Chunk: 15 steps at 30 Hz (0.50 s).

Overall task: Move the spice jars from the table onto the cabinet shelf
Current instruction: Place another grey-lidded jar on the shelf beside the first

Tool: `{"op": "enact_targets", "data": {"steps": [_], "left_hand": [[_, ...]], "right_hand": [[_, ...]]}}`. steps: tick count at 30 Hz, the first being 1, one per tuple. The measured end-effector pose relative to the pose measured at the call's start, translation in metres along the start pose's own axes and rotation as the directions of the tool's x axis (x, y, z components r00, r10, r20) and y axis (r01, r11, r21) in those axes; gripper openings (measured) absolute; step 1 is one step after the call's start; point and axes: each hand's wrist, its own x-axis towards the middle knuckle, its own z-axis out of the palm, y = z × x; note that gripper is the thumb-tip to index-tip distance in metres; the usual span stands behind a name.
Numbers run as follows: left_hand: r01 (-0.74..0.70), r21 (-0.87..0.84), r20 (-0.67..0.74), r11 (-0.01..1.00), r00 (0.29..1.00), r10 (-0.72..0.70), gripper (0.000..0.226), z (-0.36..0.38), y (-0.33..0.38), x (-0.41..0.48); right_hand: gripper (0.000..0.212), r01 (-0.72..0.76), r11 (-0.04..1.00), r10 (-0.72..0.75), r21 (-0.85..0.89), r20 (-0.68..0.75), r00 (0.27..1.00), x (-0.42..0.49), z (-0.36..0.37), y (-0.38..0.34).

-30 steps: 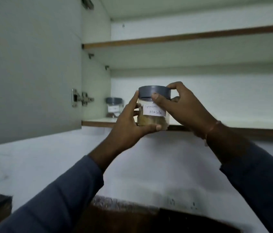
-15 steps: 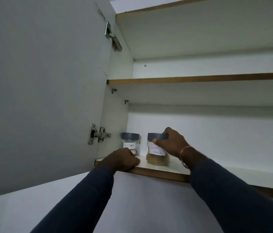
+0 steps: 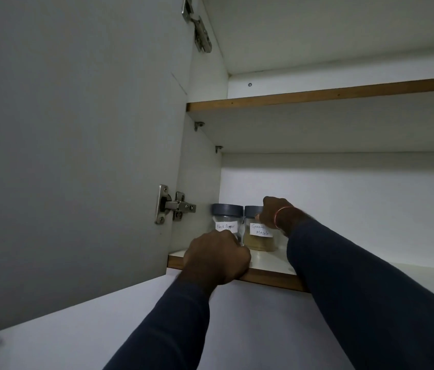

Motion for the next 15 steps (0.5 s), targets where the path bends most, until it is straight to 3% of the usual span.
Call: {"op": "enact_targets", "data": {"steps": [15], "left_hand": [[-0.047,-0.012,-0.035,0.999,0.998,0.046,0.029,0.005,-0.003,0.002]], "right_hand": [[0.032,0.008,1.000,-0.011,-0.023,-0.109,0.994,0.003,0.013,0.003]]}}
